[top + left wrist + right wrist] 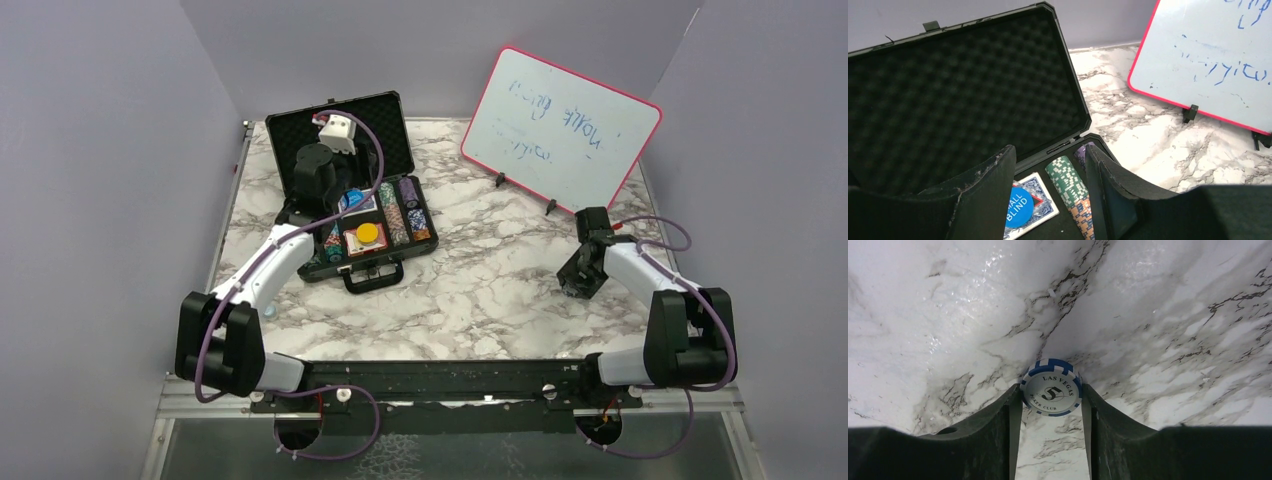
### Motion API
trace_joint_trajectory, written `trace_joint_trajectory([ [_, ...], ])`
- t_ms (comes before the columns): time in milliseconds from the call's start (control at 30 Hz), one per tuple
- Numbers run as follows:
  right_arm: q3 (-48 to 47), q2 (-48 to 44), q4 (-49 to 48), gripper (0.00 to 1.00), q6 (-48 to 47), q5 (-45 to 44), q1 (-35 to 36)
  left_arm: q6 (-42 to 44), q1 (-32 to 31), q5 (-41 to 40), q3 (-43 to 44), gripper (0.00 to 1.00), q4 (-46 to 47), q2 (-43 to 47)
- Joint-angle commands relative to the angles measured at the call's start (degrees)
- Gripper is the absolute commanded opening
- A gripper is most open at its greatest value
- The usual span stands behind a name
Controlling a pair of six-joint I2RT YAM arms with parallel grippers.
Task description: Pack up texas hold em set
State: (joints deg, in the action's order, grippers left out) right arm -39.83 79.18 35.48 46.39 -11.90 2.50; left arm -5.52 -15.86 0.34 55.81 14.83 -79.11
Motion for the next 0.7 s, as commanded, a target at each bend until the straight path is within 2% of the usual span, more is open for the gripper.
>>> trace_joint_trajectory([
  [0,3.09,3.55,-4.90,0.40,-2.71,3.06,-0.75,1.15,-0.05,-1.08,-0.96,0.56,0.53,2.83],
  [100,2.62,3.94,-4.02,0.29,-4.47,2.20,-0.74,0.37,-0.03,-1.10,-1.69,0.56,0.69,3.53],
  [300,0.27,2.65,-3.67,0.18,-7.34,2.61,-0.66,-4.35,-0.05,-2.83,-4.77,0.58,2.58,5.50],
  [500,-4.45,-1.06,-1.58,0.13,-7.77,5.26,0.54,-14.21,-0.05,-1.93,-8.66,0.59,4.16,6.09],
  [667,-7.63,-2.81,-0.81,0.13,-5.60,7.27,4.62,-24.61,-0.14,2.69,-8.53,0.55,0.87,4.80],
])
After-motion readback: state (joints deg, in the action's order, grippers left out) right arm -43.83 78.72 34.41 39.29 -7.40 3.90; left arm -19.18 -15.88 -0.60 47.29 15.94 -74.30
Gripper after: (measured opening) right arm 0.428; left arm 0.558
